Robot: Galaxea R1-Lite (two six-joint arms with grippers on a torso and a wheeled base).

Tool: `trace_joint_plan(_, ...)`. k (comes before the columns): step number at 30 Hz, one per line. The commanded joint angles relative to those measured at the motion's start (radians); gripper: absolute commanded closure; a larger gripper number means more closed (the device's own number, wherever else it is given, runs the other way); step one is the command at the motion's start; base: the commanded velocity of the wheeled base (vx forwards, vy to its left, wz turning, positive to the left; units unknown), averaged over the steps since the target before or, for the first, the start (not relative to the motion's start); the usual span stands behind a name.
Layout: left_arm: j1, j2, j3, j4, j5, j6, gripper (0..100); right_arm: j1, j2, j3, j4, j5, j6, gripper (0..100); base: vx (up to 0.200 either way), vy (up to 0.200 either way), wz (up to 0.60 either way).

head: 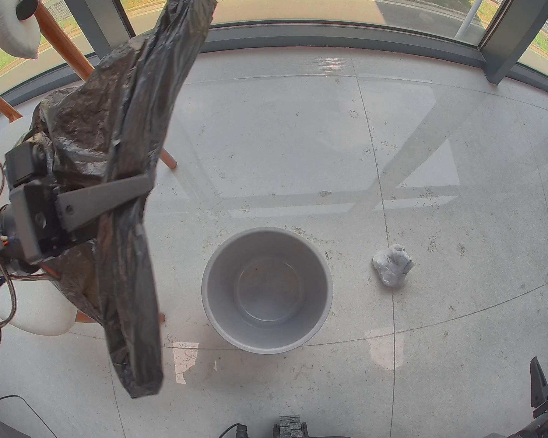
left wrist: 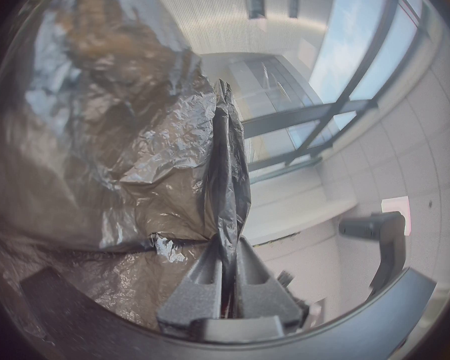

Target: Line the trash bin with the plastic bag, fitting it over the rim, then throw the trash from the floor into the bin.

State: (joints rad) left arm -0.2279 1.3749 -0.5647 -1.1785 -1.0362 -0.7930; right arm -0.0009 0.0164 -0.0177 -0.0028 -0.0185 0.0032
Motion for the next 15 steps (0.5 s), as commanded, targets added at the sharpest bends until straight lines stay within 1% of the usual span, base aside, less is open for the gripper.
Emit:
trace_joint_plan(1,-0.214,0.075,-0.084,-0.013,0.160,-0.169,100,0.001,-0.004,0.018,0.000,0.000,0.001,0,0.000,0.000,0.00)
trace_joint_plan(2,-0.219,0.069,-0.084,0.016,0.157,-0.195,100,0.001,-0.004,0.018,0.000,0.000,0.001,0,0.000,0.000,0.00)
trace_joint_plan(4,-0.274,0.024,-0.086,0.083,0.160,-0.256,100,0.001,-0.004,0.018,0.000,0.000,0.001,0,0.000,0.000,0.00)
trace_joint_plan(5,-0.283,0.016,-0.086,0.092,0.162,-0.267,100,0.001,-0.004,0.018,0.000,0.000,0.001,0,0.000,0.000,0.00)
trace_joint_plan(6,-0.327,-0.022,-0.081,0.134,0.159,-0.325,100,0.001,-0.004,0.018,0.000,0.000,0.001,0,0.000,0.000,0.00)
trace_joint_plan(7,-0.330,-0.023,-0.081,0.135,0.159,-0.328,100,-0.001,-0.004,0.018,0.000,0.000,0.001,0,0.000,0.000,0.00)
trace_joint_plan(8,-0.377,-0.039,-0.078,0.152,0.157,-0.377,100,-0.001,-0.004,0.018,0.000,-0.001,0.001,0,0.000,0.000,0.00)
trace_joint_plan(11,-0.433,-0.036,-0.080,0.151,0.156,-0.394,100,0.001,-0.004,0.018,0.000,0.000,0.003,0,0.000,0.000,0.00)
trace_joint_plan(15,-0.496,-0.019,-0.073,0.152,0.146,-0.394,100,-0.001,-0.004,0.018,0.000,-0.001,0.004,0,0.000,0.000,0.00)
